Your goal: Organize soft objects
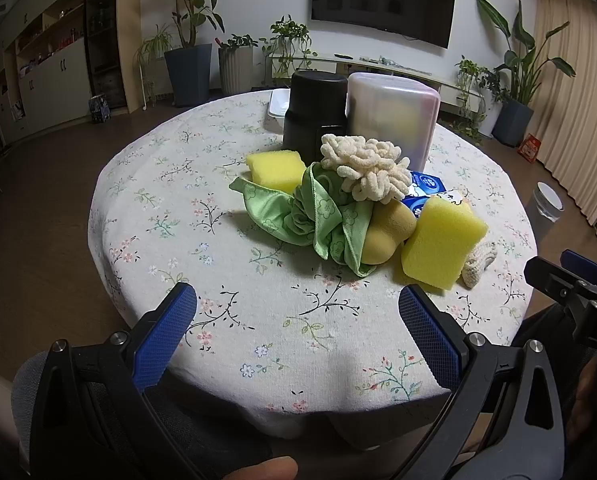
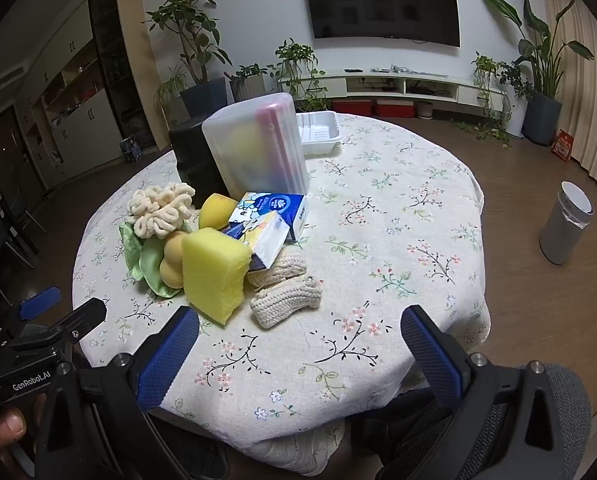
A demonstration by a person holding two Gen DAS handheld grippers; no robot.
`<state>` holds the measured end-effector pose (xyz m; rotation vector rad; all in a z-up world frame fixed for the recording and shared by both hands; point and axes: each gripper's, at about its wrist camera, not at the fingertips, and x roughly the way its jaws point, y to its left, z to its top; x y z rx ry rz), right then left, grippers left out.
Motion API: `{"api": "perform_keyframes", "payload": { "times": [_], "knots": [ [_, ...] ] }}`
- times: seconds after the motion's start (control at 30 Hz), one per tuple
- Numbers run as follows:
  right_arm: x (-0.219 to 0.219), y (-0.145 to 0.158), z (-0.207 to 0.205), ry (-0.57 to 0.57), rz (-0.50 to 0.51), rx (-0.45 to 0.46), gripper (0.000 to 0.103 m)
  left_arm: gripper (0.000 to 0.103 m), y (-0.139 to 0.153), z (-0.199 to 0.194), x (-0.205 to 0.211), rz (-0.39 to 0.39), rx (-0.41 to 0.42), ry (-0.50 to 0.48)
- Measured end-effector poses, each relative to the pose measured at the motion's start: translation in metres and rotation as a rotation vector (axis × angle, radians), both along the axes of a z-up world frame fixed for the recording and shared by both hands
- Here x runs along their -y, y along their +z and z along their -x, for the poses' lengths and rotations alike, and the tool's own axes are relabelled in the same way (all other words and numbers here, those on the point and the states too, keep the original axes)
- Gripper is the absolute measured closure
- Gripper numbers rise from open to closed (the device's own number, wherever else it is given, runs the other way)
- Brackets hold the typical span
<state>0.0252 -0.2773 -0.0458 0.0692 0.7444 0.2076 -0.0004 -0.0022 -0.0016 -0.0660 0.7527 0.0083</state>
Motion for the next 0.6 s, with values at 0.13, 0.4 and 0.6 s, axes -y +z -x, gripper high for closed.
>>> {"api": "perform_keyframes", "payload": {
  "times": [0.13,0.4,0.6],
  "knots": [
    [0.0002,-0.0003,0.0001,0.001,0.0,0.0,0.0,0.0,-0.0007,-0.0001,0.0002,0.0,-0.001,0.0],
    [0.0004,-0.0007,0.0004,0.001,0.0,0.0,0.0,0.0,-0.0013,0.0,0.0001,0.0,-0.001,0.001],
    [0.0007,-0.001,0.0004,0.0,-0.001,0.0,0.0,0.0,-0.0014,-0.0001,-0.0001,0.0,-0.002,0.001]
  ]
}}
